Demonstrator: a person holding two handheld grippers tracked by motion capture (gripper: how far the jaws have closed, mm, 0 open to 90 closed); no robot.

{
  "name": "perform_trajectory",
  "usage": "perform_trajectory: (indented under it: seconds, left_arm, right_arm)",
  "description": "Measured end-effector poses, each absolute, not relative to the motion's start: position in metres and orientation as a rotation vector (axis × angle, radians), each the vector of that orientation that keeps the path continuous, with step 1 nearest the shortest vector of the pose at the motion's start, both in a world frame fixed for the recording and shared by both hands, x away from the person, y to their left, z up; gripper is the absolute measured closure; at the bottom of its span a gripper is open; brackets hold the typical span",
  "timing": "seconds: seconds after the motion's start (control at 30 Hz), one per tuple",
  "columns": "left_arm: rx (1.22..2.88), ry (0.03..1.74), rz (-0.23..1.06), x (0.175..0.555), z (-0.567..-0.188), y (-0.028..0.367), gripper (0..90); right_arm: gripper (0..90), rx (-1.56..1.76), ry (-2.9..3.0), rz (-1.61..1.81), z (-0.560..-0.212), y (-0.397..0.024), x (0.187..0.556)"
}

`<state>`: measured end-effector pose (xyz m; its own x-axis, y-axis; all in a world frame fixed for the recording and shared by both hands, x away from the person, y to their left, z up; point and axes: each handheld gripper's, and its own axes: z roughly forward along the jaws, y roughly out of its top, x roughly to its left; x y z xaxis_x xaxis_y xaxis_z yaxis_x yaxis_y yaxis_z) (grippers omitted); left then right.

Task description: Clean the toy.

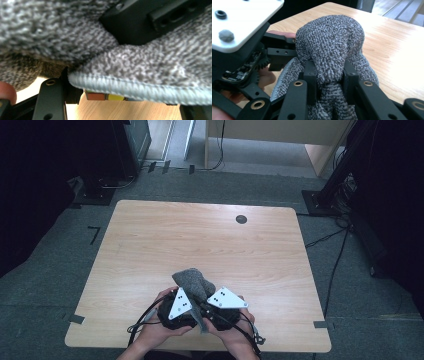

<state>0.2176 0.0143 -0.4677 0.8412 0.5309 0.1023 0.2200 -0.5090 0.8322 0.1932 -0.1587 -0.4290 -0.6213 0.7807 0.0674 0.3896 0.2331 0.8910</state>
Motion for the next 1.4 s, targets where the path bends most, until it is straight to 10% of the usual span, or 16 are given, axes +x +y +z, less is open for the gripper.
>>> perform_trajectory:
  seconds: [1.4]
  left_arm:
    - [1.909,0.461,0.337,0.222,-0.457,0.041,34.0]
  right_arm:
    - [74.7,1.221,2.021,1.62,-0.422,-0.22,0.21]
